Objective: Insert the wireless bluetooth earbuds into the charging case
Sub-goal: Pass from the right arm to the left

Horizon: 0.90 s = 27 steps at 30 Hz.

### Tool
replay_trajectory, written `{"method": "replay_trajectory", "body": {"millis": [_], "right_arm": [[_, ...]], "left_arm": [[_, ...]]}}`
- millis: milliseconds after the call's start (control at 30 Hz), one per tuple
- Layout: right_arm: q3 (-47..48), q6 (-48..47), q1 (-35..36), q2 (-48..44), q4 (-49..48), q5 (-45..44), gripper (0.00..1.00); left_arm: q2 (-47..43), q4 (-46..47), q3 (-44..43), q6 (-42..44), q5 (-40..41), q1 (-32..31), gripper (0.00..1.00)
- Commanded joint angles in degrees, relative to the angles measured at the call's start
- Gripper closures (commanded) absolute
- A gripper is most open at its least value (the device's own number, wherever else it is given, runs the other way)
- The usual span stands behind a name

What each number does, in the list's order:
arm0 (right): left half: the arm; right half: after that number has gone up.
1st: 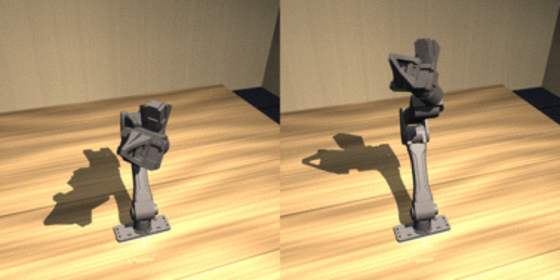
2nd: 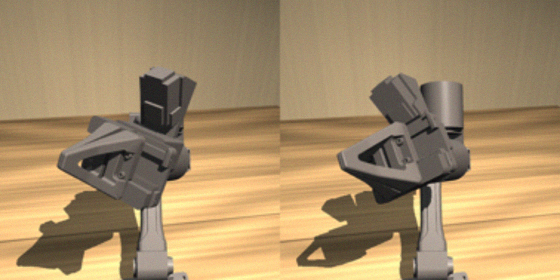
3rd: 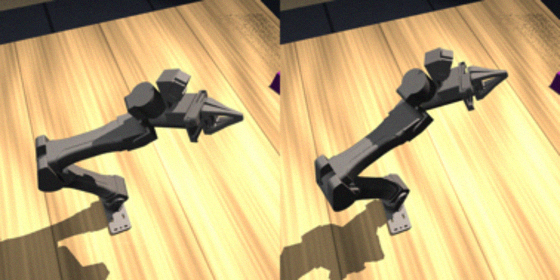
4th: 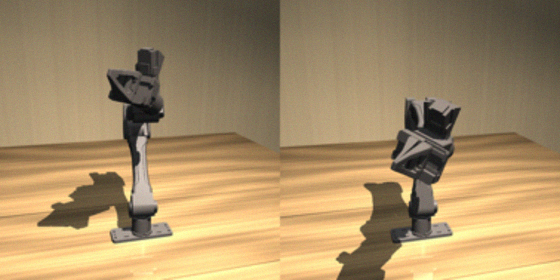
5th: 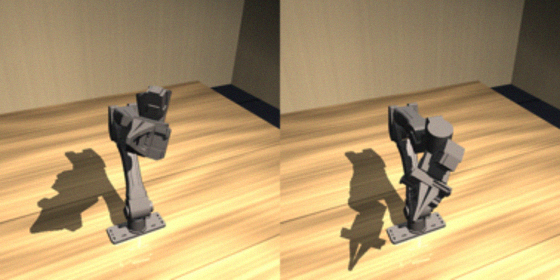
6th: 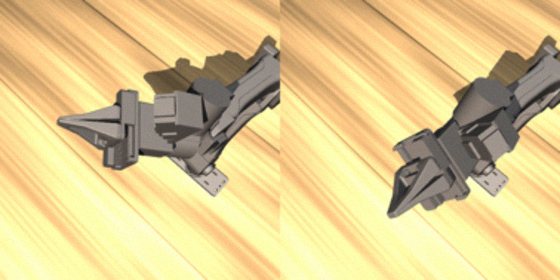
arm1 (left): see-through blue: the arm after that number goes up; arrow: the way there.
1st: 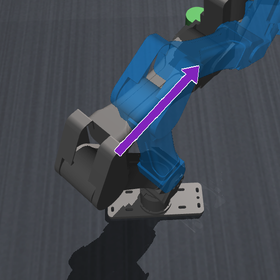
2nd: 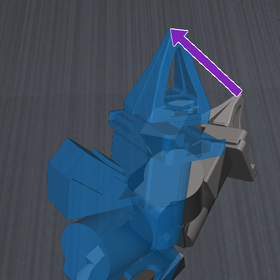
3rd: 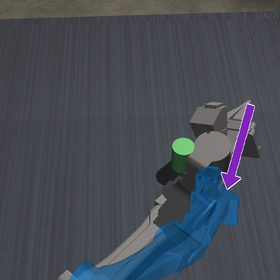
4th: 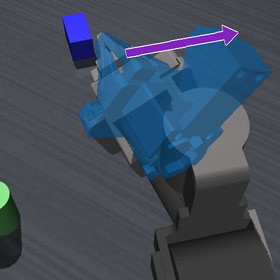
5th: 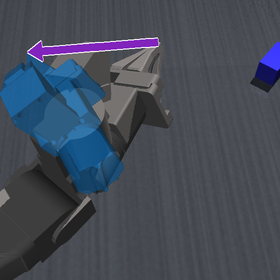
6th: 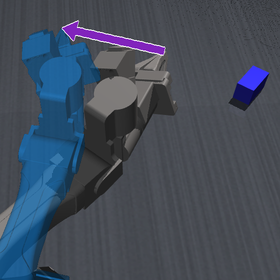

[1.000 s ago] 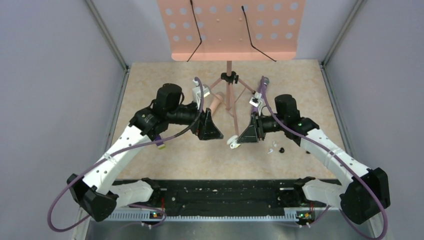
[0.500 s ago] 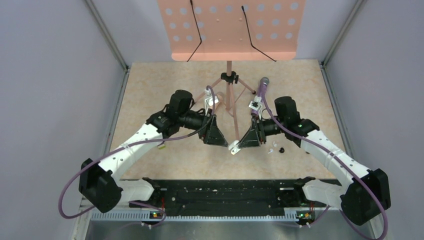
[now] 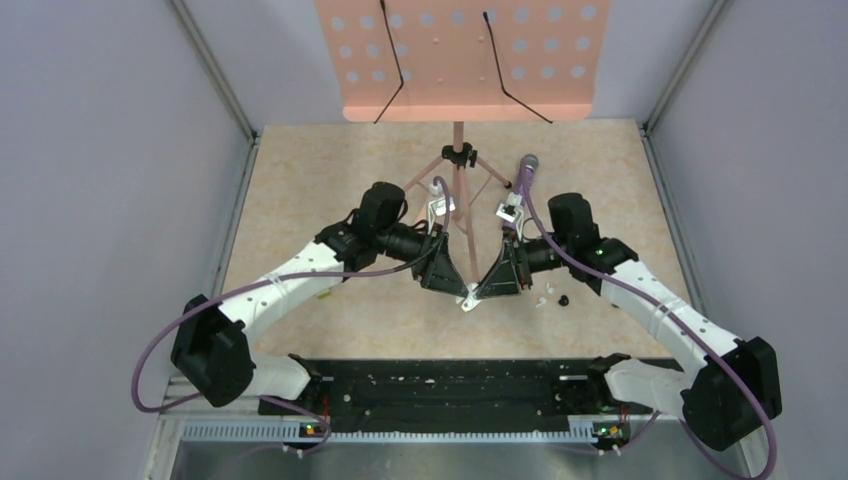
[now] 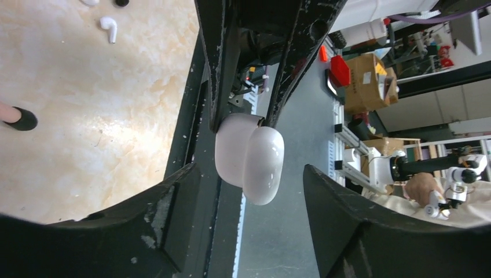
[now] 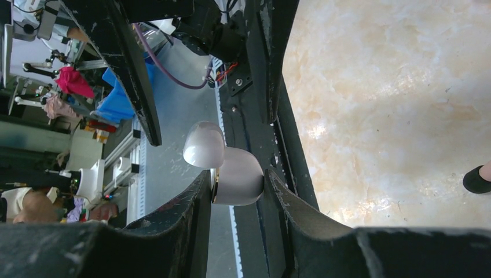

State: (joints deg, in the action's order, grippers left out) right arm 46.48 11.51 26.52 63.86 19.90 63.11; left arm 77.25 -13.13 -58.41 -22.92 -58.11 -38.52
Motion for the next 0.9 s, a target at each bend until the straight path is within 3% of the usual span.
{"method": "replay_trajectory", "body": {"millis": [0,133,333,867], "right_arm": [[0.28,-1.06,0.62,-0.54,-2.23,1.29,1.00],[0.56,-1.03,0.64,-0.41,-2.28,1.21,1.00],[0.87,-0.92,0.64,-0.34,-2.23,1.07,1.00],[1.42,-0.41,0.63,-0.20,-2.41,1.14,1.00]], "left_arm": [[0.51,6.59,-1.32,-2.79,-3.54,-0.28,0.33],[1.76,7.86,-1.09,-4.26,-6.11,-0.32,0.42],[2.98,6.47,-1.19,-3.28,-8.37,-0.41,0.37],[4.87,5.65,-1.51,-2.40,-9.94,-1.46,0.36]]}}
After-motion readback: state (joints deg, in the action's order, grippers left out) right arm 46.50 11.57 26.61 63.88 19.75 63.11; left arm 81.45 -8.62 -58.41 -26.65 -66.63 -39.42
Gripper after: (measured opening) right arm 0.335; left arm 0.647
